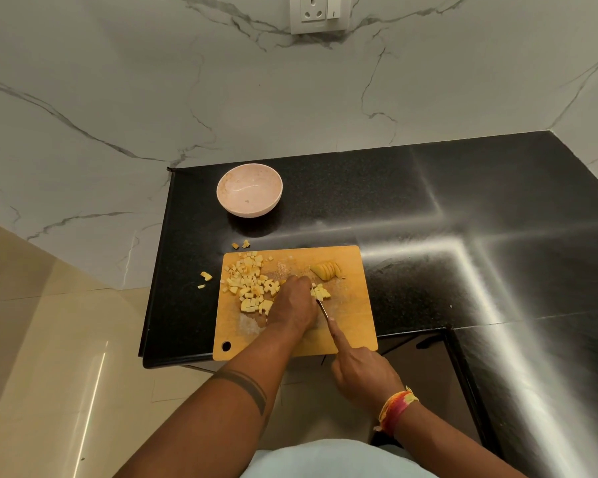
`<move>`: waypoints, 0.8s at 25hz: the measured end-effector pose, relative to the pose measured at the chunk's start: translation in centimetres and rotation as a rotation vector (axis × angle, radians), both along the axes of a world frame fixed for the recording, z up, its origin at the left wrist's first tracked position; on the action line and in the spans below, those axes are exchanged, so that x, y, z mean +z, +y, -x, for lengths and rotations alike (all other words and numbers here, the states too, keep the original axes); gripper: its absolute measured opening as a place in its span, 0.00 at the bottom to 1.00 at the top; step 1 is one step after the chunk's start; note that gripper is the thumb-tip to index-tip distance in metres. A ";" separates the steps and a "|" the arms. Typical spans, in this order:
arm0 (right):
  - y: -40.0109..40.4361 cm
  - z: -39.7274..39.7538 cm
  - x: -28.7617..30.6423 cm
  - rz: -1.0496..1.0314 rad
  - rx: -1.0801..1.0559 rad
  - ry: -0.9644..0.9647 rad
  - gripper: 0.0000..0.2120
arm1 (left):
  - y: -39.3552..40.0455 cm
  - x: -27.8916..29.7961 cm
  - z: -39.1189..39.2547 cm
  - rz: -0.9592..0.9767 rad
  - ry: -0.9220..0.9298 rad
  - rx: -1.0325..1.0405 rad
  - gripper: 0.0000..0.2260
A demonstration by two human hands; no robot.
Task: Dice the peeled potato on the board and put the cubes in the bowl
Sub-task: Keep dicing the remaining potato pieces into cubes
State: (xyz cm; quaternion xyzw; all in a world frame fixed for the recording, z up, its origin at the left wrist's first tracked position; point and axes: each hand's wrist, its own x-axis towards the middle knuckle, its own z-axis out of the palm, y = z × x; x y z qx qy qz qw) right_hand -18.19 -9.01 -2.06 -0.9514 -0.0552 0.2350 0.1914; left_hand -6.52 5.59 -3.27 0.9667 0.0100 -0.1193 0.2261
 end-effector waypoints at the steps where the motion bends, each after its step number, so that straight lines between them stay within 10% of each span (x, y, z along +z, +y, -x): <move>1: -0.4 0.0 0.0 -0.008 -0.011 -0.015 0.38 | 0.0 0.0 0.0 -0.001 -0.005 -0.007 0.11; 20: 5.0 -5.5 0.5 -0.115 -0.037 -0.062 0.36 | 4.3 0.8 -0.7 -0.084 -0.100 0.092 0.14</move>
